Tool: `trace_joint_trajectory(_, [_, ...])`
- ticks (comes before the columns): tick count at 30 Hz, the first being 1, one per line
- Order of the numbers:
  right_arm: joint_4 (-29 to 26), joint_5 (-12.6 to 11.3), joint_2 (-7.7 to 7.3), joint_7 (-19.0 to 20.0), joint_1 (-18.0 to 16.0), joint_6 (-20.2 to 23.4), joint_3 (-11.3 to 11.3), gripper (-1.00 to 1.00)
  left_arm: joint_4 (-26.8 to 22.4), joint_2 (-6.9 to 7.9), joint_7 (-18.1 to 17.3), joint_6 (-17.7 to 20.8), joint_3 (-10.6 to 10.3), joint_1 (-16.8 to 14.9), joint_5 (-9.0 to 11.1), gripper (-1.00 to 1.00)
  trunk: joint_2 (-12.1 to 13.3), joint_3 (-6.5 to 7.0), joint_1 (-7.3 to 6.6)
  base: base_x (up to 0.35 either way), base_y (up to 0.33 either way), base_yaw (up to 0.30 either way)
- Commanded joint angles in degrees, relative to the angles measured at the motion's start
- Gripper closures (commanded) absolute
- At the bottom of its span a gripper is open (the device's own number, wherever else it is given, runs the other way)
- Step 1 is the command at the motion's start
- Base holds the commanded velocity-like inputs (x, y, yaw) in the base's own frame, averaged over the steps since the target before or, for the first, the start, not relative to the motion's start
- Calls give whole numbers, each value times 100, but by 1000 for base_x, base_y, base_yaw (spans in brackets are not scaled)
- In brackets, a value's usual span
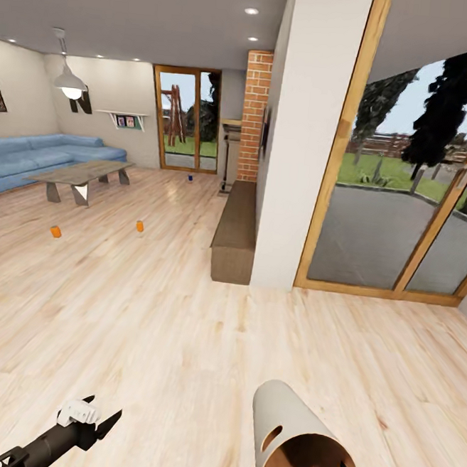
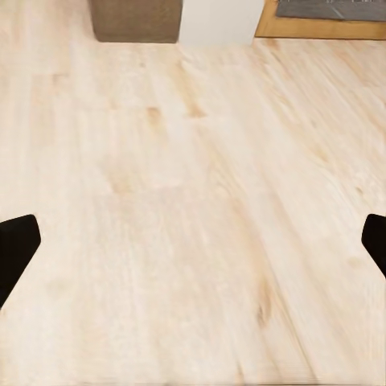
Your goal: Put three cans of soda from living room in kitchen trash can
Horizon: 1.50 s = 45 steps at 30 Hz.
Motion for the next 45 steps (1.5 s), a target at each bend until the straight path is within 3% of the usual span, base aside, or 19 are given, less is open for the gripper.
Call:
trace_joint_trajectory(1, [-9,-54,0,54,-2,7,-2,100,0,0,0,0,0,0,0,-100,0,1,0,0,271,242])
trace_joint_trajectory(27, [27,-54,2,54,-2,5,77,100,0,0,0,-44,0,0,0,-100,0,37,0,0,198,239])
trace_joint_trajectory(45, [70,-54,-3,54,-2,5,152,100,0,0,2,-73,0,0,0,-100,0,151,0,0,27,195])
